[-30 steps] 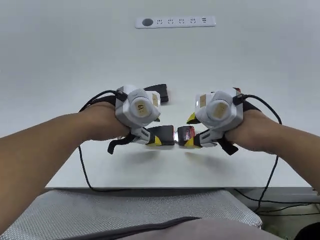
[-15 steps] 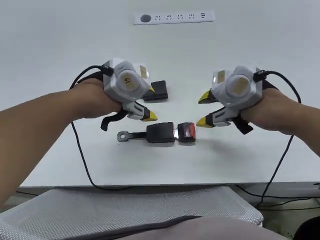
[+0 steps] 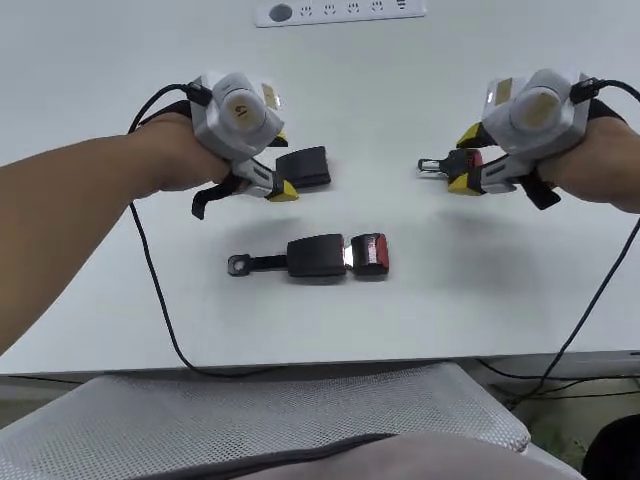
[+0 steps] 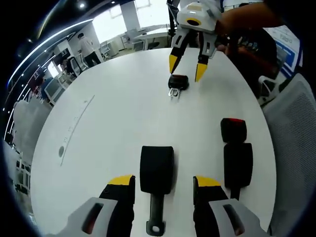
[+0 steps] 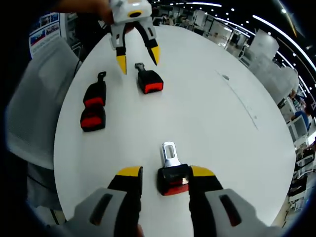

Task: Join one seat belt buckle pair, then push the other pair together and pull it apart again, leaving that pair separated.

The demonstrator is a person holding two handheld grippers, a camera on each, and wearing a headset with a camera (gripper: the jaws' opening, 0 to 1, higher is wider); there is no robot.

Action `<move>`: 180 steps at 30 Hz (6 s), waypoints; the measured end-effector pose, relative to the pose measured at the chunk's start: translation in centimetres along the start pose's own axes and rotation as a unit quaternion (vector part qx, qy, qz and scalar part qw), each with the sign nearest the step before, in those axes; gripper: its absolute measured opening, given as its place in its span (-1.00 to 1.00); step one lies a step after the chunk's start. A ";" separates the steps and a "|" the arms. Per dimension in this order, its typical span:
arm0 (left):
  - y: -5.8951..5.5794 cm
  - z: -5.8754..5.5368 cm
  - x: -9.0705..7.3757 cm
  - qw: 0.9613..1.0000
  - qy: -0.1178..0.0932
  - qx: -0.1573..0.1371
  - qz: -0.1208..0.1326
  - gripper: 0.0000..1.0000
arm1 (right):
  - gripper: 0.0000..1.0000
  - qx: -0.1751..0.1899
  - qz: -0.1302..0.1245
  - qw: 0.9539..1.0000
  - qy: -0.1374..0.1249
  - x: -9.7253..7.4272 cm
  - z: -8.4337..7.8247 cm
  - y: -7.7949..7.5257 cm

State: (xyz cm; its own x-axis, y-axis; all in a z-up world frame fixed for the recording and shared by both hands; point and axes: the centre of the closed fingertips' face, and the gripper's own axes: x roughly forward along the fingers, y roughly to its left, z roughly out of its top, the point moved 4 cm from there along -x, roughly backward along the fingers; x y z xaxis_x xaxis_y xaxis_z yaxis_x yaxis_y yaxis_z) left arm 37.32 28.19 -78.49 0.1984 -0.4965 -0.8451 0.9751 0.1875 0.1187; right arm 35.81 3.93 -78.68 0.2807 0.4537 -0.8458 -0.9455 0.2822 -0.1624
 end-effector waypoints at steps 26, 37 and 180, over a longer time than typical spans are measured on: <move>0.9 -1.7 3.4 0.995 0.055 0.067 -0.041 -0.36 | -0.31 -0.032 0.091 0.994 0.045 2.8 -3.0 -1.5; -0.4 -1.0 2.9 0.995 0.055 0.068 -0.047 -0.37 | -0.31 -0.041 0.105 0.992 0.052 2.8 -2.8 -1.5; -0.4 -1.2 3.3 0.996 0.038 0.031 -0.078 -0.36 | -0.29 -0.056 0.085 0.995 0.005 4.8 1.2 0.2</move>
State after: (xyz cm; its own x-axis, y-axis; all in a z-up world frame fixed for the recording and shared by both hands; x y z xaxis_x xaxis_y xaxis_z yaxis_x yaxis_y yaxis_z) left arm 37.42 27.49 -81.98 0.0382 -0.4488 -0.8928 0.9981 0.0600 0.0126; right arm 37.13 7.18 -82.18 0.1131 0.4781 -0.8710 -0.9918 0.1063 -0.0704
